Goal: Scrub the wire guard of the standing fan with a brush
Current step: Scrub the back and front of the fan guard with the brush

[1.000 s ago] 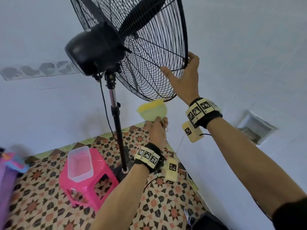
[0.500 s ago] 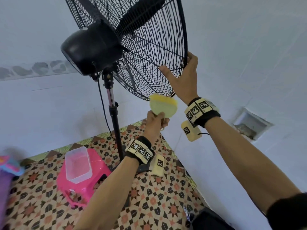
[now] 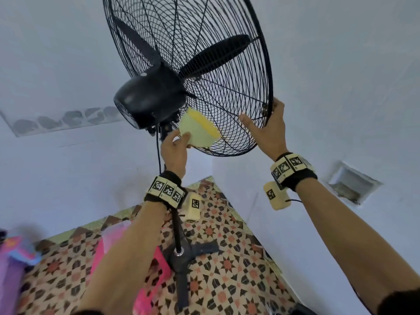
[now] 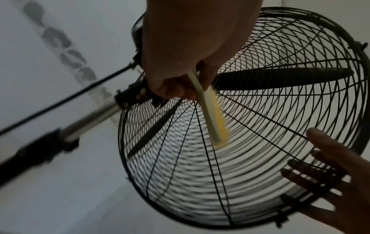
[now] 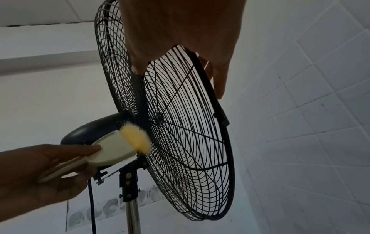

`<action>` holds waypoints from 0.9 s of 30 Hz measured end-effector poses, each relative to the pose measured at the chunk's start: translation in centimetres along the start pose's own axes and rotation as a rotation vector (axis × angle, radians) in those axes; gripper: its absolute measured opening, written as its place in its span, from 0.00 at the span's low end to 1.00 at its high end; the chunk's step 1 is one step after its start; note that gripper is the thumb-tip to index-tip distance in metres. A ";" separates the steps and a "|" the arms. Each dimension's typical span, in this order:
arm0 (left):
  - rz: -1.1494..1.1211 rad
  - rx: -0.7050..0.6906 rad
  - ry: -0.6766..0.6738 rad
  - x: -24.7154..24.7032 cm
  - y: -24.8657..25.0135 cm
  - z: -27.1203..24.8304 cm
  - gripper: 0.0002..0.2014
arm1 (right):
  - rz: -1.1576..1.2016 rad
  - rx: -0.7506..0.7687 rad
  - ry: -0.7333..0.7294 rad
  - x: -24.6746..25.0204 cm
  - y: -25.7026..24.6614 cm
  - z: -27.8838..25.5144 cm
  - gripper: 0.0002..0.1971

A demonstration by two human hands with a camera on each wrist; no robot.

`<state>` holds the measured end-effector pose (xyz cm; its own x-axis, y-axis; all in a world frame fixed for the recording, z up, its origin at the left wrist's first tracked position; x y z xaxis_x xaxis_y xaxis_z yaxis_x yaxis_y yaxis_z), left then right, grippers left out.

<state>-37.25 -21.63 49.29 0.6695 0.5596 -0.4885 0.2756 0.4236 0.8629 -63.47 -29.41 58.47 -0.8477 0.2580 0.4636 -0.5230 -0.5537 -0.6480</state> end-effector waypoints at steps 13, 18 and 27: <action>-0.236 0.108 -0.129 -2.4 4.1 5.6 0.20 | -0.008 -0.059 0.194 0.2 -6.1 2.7 0.48; -0.130 0.241 -0.112 -0.8 1.0 6.2 0.21 | -0.033 -0.091 0.224 0.0 -6.1 2.2 0.45; -0.332 0.249 -0.138 -1.2 0.8 5.4 0.22 | -0.047 -0.110 0.253 -0.1 -6.1 1.6 0.42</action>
<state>-34.13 -25.80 51.32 0.5978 0.3149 -0.7372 0.6379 0.3700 0.6754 -60.04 -27.33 63.36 -0.8101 0.4791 0.3379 -0.5574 -0.4509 -0.6971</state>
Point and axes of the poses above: each hand's wrist, its own z-axis towards the middle knuckle, its own x-axis out of the back of the hand, y = z × x, the point moved 5 cm from there along z, towards the middle knuckle, and after that the axes turned 11 degrees about -z, right-handed, at the moved point
